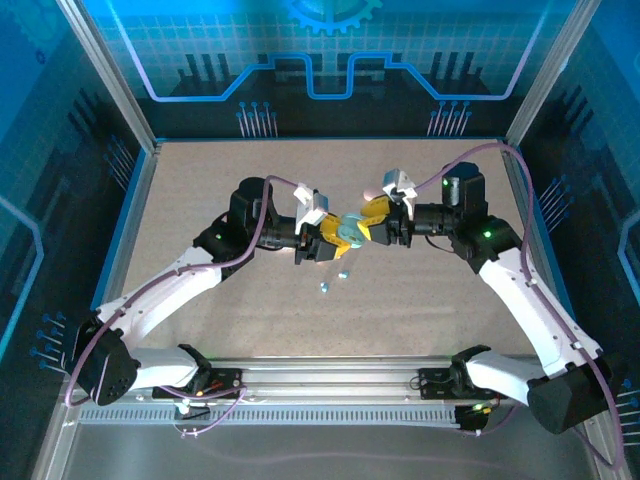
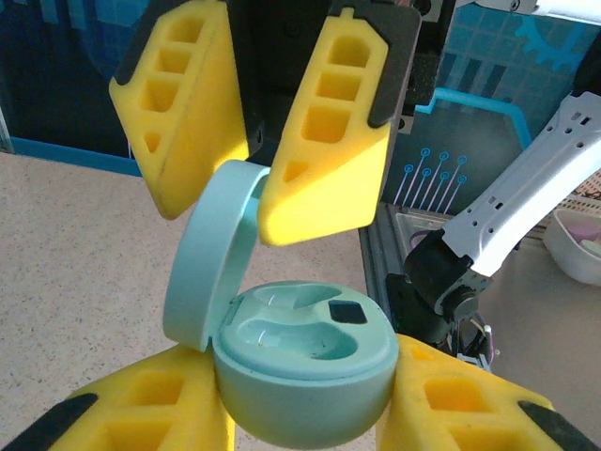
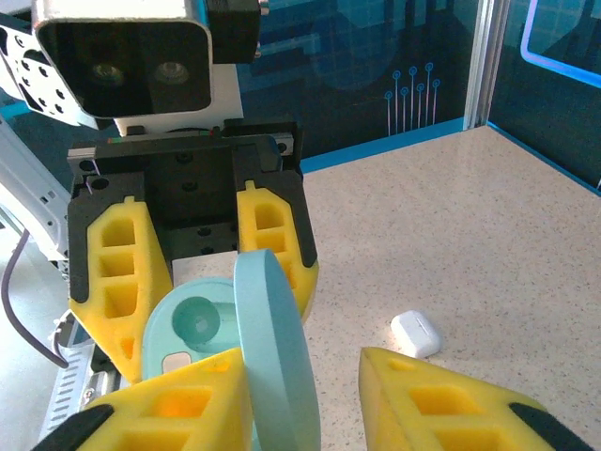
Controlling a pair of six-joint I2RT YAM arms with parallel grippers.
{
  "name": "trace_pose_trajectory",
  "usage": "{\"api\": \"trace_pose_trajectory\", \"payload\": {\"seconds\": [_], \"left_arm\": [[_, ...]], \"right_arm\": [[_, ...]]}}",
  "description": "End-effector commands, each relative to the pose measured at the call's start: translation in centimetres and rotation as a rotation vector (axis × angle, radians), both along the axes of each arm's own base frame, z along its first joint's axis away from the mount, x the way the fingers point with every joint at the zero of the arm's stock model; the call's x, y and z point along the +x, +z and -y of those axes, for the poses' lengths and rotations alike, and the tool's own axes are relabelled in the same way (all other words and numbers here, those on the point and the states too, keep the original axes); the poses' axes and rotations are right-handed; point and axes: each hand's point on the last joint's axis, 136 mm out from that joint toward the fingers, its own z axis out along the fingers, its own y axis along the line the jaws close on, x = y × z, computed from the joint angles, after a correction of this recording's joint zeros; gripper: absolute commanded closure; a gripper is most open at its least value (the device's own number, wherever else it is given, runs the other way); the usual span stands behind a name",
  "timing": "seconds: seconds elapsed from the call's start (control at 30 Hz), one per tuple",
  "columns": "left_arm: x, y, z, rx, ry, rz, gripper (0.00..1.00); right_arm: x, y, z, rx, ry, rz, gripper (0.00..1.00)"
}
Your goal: Insert wireless bluetooth earbuds into charging case
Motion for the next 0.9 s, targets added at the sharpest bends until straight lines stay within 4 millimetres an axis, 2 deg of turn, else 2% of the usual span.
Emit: {"api": "trace_pose_trajectory", "payload": {"seconds": [0.0,0.3,0.43,0.6,0.87], "left_arm": [[-0.9,1.1,0.1,-0.026,-0.045,0.029,0.69],[-0.8,0.9,0.1,-0.023,-0.041,0.027,0.67],[-0.4,0.6,0.1,-0.015,-0.025,0.024,0.59],[0.0,0.2,0.2,-0.006,-0.005,0.018,0.39],[0.5,0.0,0.6,-0.011,-0.003,0.007,0.32]], "right_arm": [[-0.1,0.2,-0.5,-0.029,0.012,0.040,0.67],[0.1,0.5,-0.7,-0.040,0.003,0.070,0.83],[-0.1,1.2,-0.7,-0.035,-0.003,0.095,0.87],[0.1,1.4,-0.6,-0.056,-0.039,0.125,0.88],[0.2,1.3,-0.8,-0.076,-0.062,0.136,0.88]]}}
